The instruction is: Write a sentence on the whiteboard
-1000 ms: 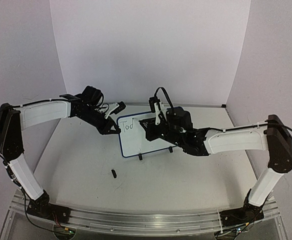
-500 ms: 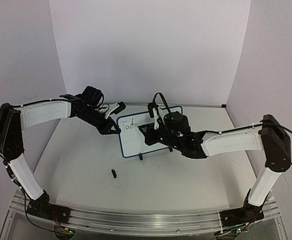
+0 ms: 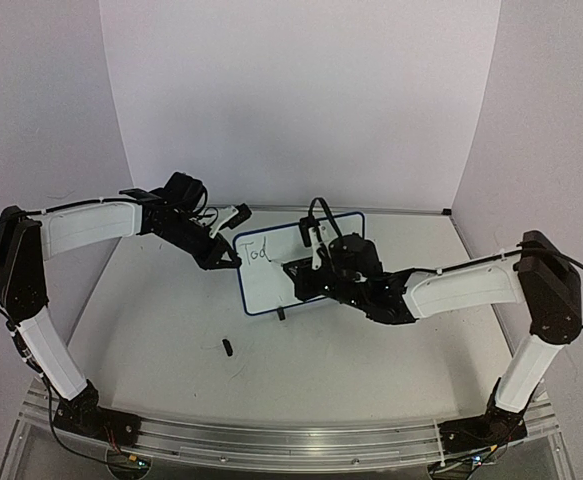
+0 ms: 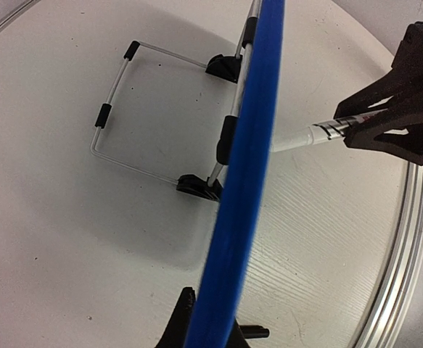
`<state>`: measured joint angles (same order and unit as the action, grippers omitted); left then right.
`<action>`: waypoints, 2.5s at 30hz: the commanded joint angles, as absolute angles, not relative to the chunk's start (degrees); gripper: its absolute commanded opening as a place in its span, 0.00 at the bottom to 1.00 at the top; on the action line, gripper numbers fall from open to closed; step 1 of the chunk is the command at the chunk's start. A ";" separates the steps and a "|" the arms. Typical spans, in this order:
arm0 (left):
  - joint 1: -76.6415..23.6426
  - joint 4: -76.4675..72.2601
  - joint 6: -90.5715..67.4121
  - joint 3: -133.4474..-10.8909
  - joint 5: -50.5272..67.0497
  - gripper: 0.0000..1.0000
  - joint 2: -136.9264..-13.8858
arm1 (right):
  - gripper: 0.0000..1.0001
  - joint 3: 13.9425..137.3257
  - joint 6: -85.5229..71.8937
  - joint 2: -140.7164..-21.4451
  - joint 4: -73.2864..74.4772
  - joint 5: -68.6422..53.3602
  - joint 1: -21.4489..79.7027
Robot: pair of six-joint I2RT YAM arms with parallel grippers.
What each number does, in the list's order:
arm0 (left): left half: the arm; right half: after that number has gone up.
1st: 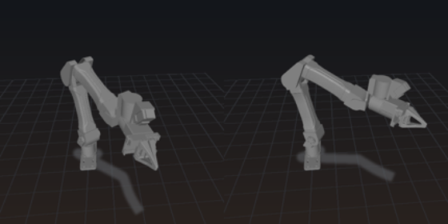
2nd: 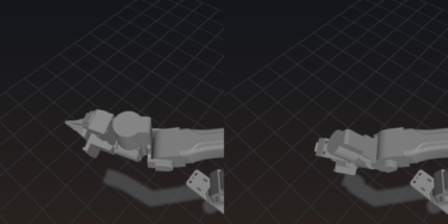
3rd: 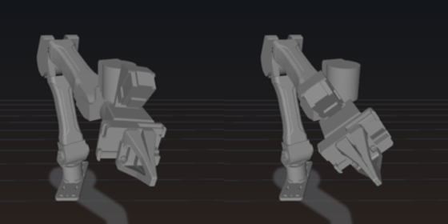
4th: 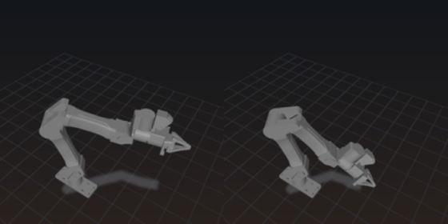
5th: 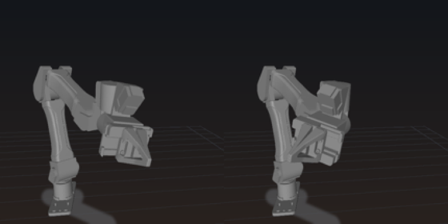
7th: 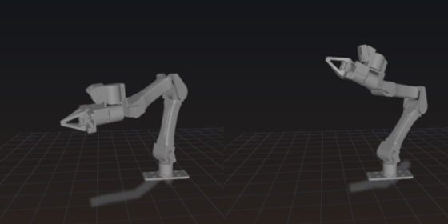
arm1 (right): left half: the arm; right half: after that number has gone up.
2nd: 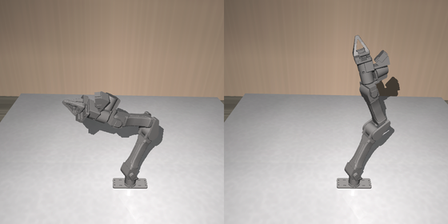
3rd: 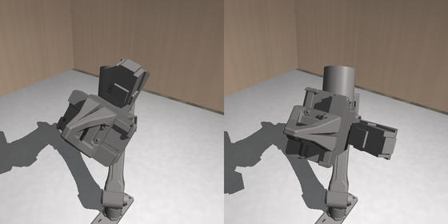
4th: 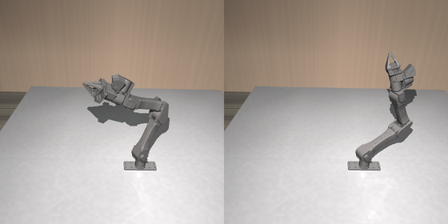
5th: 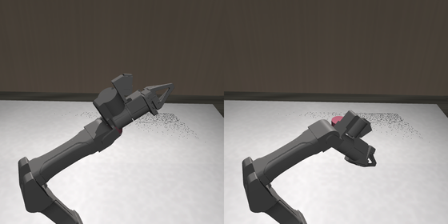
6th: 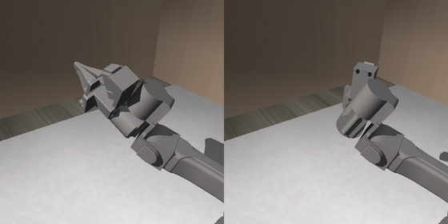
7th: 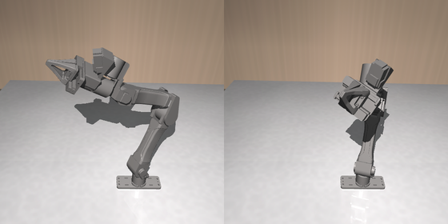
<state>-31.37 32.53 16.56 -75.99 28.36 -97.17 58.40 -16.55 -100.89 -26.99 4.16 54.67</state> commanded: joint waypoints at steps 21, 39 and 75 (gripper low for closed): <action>-31.82 33.97 17.78 -76.73 25.47 0.00 -98.53 | 0.00 60.36 -16.93 -98.80 -29.41 3.36 52.79; -32.06 34.04 17.91 -76.73 25.20 0.00 -98.70 | 0.00 59.12 -16.91 -100.45 -28.11 0.79 52.67; -32.18 34.24 17.96 -76.82 24.89 0.00 -98.92 | 0.00 59.13 -16.46 -98.88 -27.29 5.19 52.70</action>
